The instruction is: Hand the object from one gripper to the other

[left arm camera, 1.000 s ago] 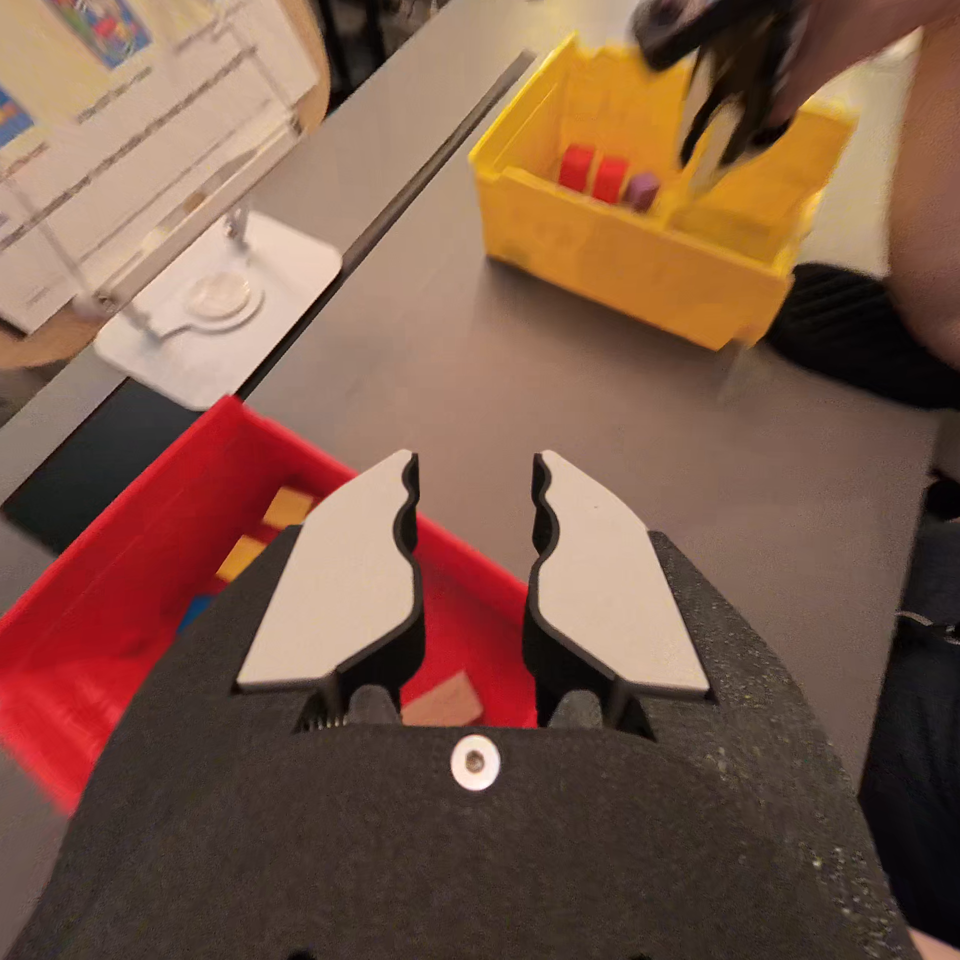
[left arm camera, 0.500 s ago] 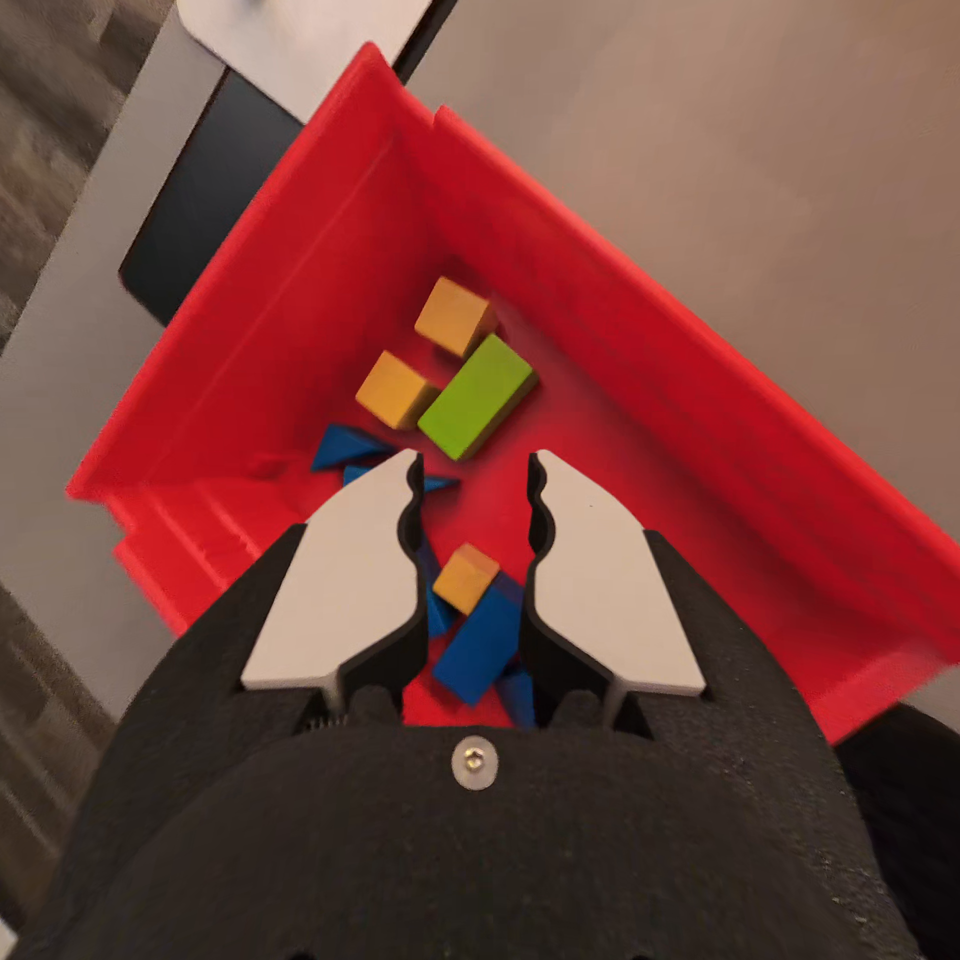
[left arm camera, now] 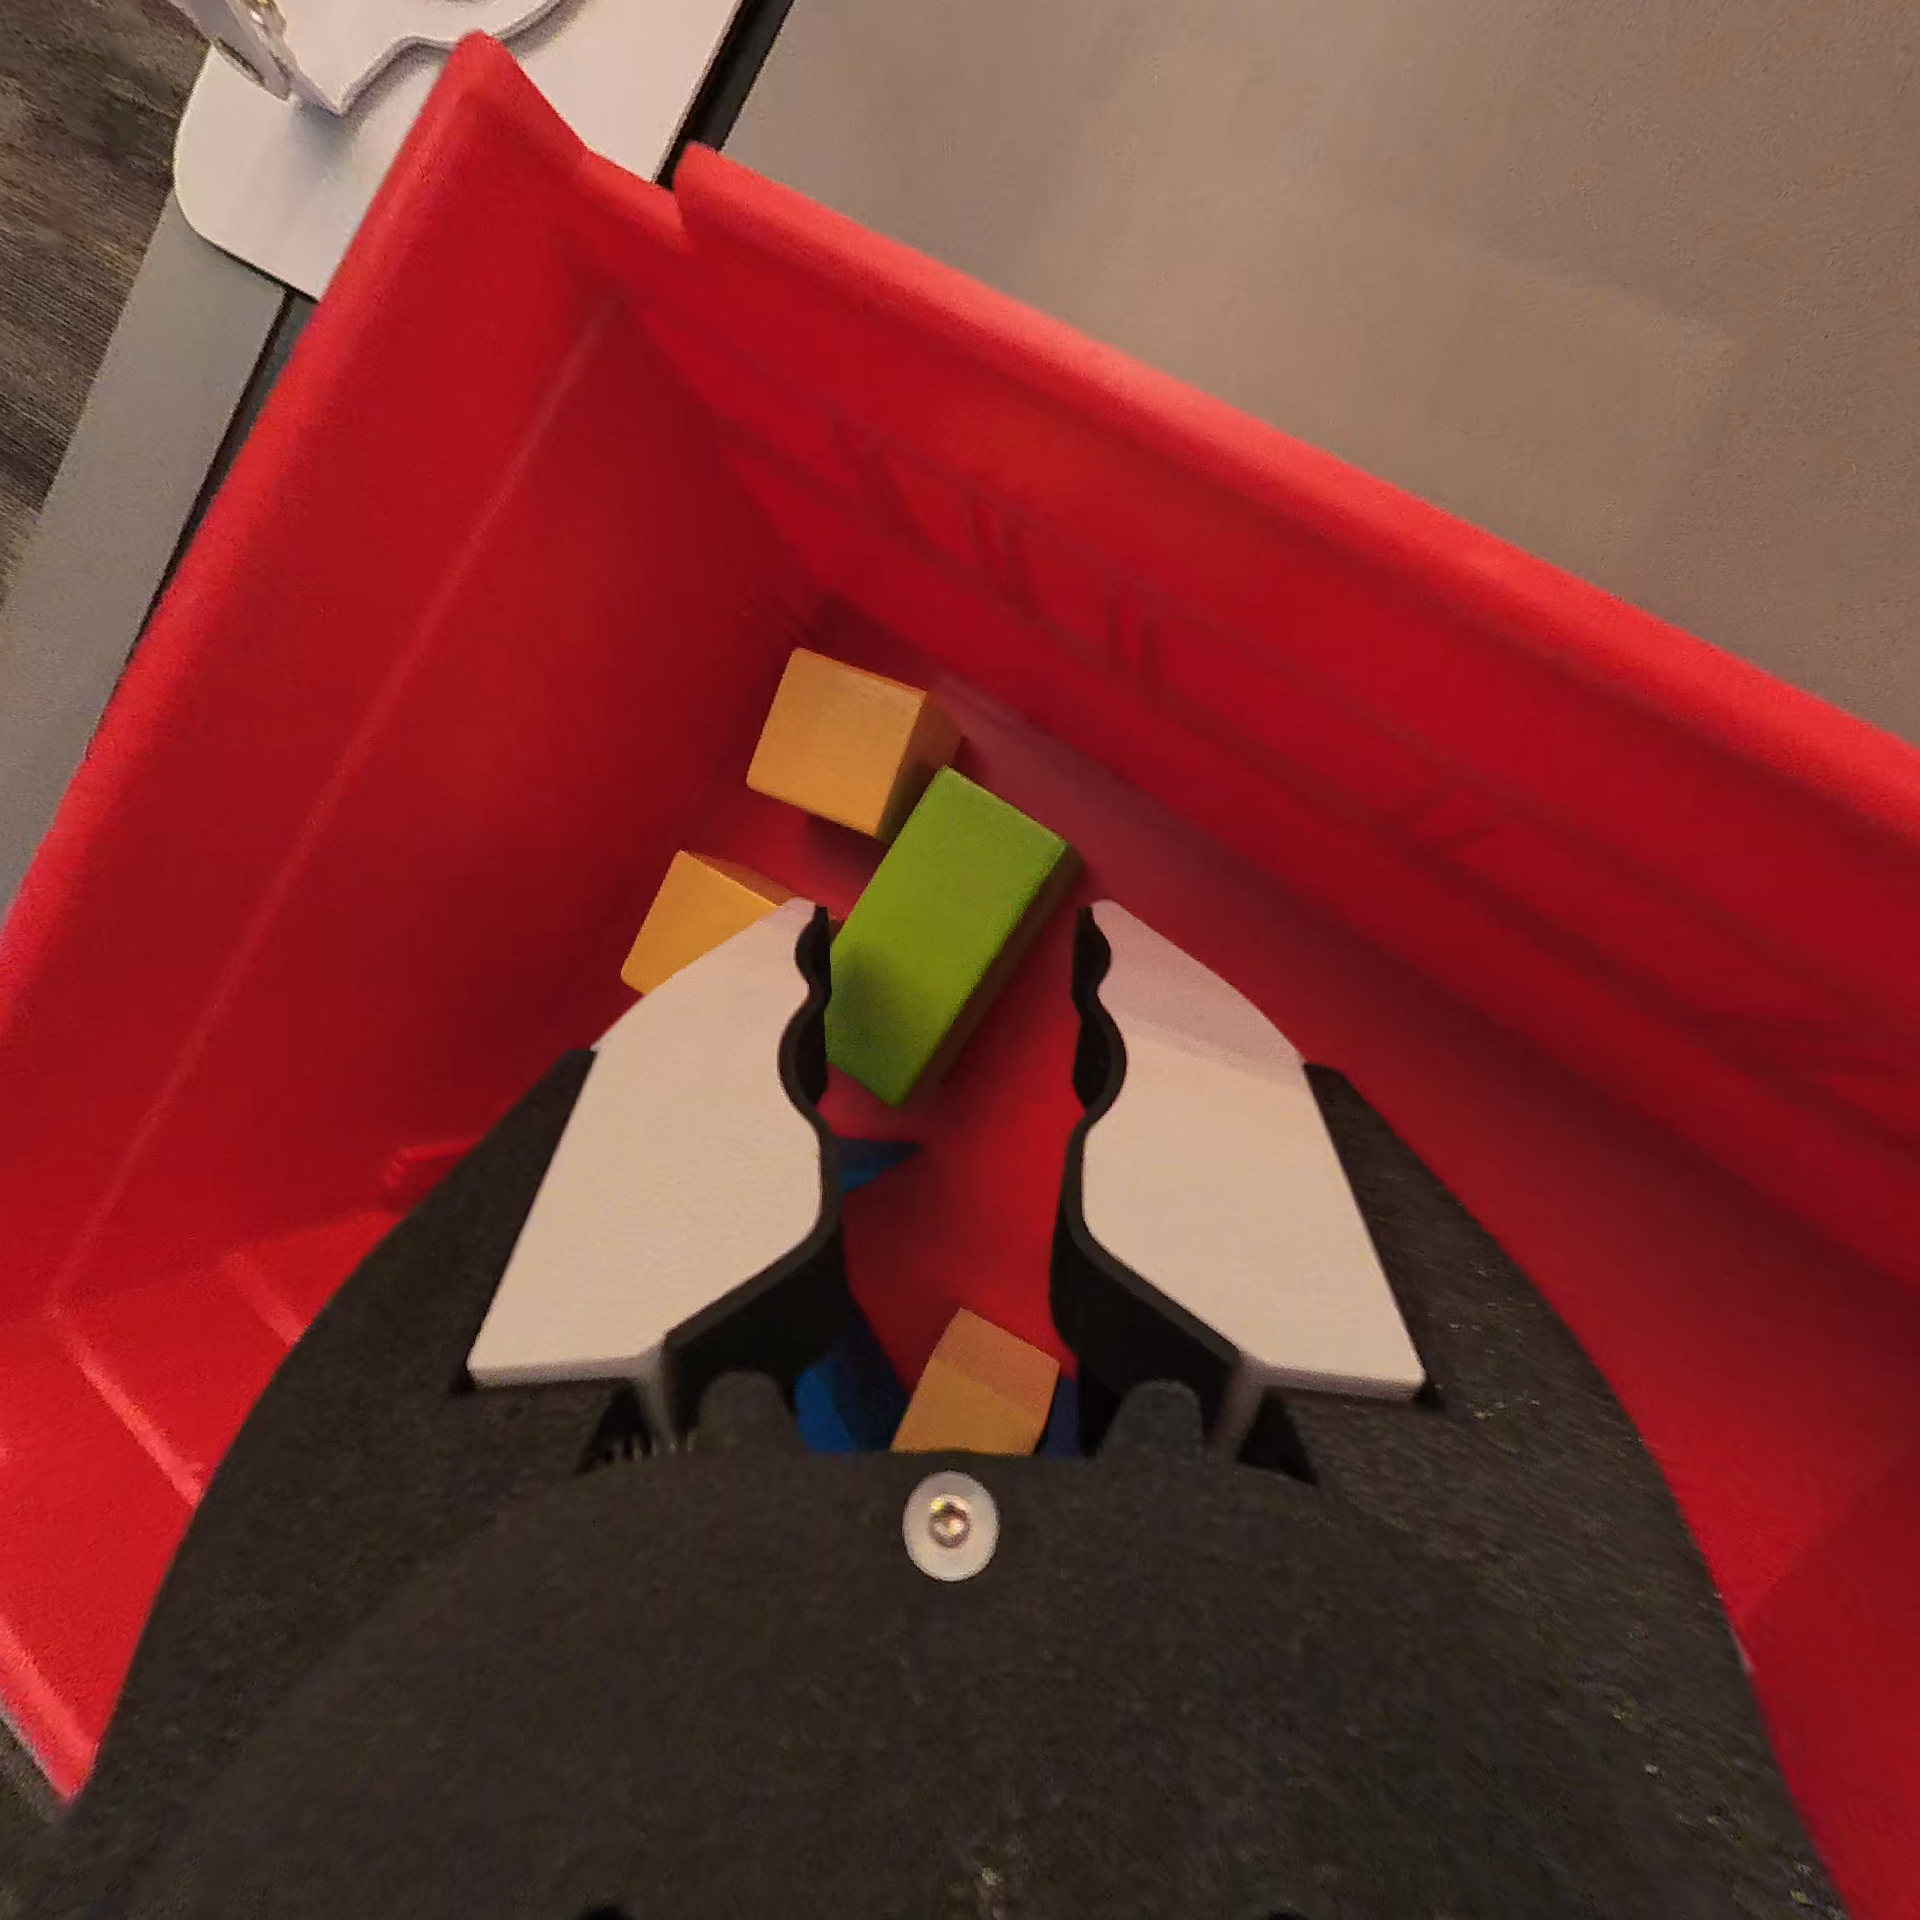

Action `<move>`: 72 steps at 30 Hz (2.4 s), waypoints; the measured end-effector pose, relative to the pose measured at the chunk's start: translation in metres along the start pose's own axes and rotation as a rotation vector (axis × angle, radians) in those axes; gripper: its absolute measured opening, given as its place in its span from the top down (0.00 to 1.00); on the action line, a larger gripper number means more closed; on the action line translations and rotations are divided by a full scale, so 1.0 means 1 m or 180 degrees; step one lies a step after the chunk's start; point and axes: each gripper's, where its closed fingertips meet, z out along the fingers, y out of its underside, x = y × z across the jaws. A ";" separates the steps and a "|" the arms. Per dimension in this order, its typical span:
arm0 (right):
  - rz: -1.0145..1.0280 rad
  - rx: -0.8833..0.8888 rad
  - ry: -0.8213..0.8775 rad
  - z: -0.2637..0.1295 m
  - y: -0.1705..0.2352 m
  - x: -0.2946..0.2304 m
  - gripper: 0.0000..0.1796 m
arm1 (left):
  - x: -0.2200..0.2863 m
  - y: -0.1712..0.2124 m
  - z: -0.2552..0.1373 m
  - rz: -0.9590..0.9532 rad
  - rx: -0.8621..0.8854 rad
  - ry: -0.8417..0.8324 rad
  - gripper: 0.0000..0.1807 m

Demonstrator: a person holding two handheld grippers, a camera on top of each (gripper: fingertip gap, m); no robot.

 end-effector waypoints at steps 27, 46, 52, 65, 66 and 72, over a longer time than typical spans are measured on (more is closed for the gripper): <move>-0.0064 -0.0128 -0.0048 0.007 -0.001 -0.004 0.81 | 0.009 0.013 0.009 -0.0013 -0.0206 0.0226 0.80; -0.0103 -0.0189 -0.0082 0.009 0.001 -0.009 0.82 | 0.007 0.022 0.014 -0.0030 -0.0449 0.0147 0.79; -0.0123 -0.0239 -0.0114 0.011 0.002 -0.011 0.82 | 0.007 0.026 0.017 -0.0024 -0.0541 0.0149 0.79; -0.0165 -0.0252 -0.0125 0.013 0.001 -0.012 0.82 | -0.003 0.011 -0.014 -0.0150 -0.0296 0.0025 0.80; -0.0161 -0.0246 -0.0123 0.012 0.002 -0.012 0.82 | -0.006 0.006 -0.021 -0.0167 -0.0212 -0.0014 0.80; -0.0167 -0.0206 -0.0053 0.010 0.000 -0.009 0.82 | -0.018 -0.027 -0.067 -0.0236 0.0368 -0.0267 0.81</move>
